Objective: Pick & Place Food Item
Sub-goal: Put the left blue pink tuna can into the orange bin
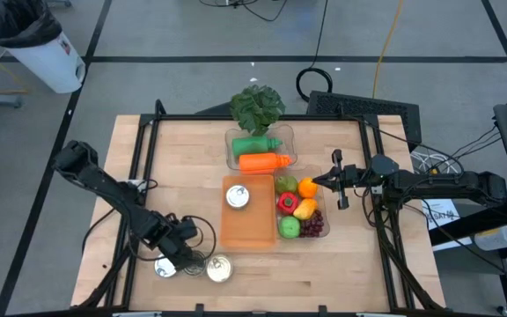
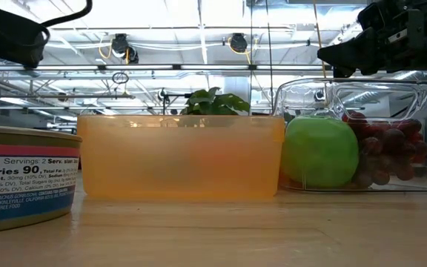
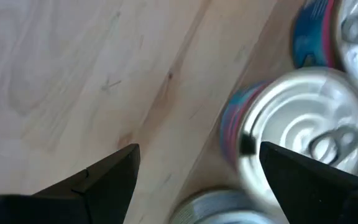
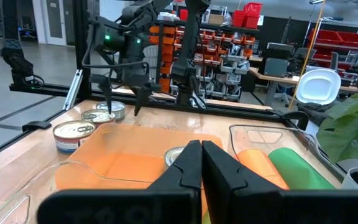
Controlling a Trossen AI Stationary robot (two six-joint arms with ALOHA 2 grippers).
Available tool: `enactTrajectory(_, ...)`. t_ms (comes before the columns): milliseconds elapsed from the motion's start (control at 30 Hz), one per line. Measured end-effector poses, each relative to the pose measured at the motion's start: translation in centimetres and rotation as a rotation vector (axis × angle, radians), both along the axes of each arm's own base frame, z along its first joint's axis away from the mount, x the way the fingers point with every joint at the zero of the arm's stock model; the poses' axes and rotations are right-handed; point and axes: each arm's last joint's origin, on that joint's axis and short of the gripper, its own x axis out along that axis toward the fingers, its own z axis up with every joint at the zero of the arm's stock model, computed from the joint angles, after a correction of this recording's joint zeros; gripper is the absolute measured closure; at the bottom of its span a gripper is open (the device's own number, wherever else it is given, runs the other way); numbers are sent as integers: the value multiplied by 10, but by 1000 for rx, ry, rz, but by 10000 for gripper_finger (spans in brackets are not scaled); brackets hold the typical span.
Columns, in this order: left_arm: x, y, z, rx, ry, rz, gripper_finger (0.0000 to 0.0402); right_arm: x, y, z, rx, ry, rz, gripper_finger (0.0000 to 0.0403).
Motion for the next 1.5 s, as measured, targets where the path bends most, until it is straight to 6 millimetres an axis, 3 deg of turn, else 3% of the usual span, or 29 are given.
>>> enactTrajectory(700, 3, 27, -1, 120, 92, -4, 55, 0, 0, 0, 0, 0, 0, 403)
enactTrajectory(933, 5, 45, -3, 224, 138, 10, 55, 0, 0, 0, 0, 0, 0, 403)
enactTrajectory(1500, 22, 83, -3, 272, 155, -20, 55, 0, 0, 0, 0, 0, 0, 403)
